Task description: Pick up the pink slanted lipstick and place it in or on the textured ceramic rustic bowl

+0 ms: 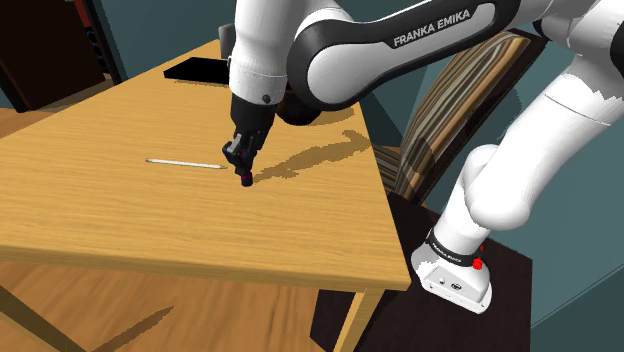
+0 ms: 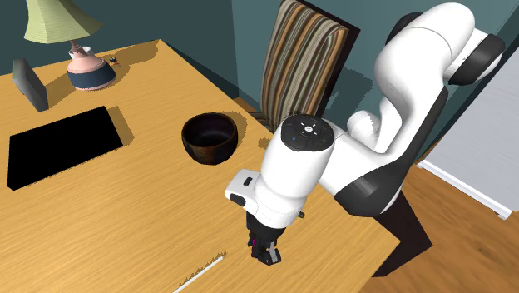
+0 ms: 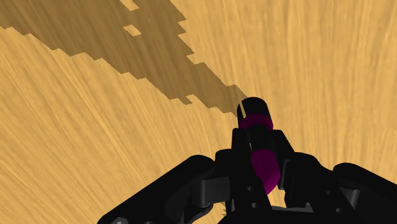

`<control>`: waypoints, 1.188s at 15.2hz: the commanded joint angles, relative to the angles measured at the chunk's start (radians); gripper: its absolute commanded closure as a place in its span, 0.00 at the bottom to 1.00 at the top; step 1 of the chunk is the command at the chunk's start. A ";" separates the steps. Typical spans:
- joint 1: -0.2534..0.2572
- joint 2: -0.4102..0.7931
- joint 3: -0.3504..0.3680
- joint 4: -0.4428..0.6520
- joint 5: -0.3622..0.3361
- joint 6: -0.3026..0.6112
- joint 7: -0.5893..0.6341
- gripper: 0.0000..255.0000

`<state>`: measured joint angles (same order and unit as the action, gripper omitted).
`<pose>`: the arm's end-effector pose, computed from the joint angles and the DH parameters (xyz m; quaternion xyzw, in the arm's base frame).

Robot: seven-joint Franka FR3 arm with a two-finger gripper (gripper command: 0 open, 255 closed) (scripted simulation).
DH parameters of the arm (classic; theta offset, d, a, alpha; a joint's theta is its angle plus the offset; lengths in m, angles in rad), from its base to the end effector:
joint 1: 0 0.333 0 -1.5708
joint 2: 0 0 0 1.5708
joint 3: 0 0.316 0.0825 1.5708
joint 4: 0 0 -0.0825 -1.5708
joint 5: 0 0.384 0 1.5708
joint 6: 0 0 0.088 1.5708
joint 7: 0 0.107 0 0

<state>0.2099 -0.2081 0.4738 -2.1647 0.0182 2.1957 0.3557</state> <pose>0.3935 0.3355 0.4957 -0.9806 -0.1585 -0.1134 0.0194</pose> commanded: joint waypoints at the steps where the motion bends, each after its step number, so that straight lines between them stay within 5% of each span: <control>1: 0.000 0.000 0.000 0.000 0.000 0.000 0.000 1.00; 18: -0.003 -0.026 -0.017 0.192 0.011 -0.215 -0.021 1.00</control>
<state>0.2072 -0.2349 0.4575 -1.9863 0.0303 1.9934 0.3353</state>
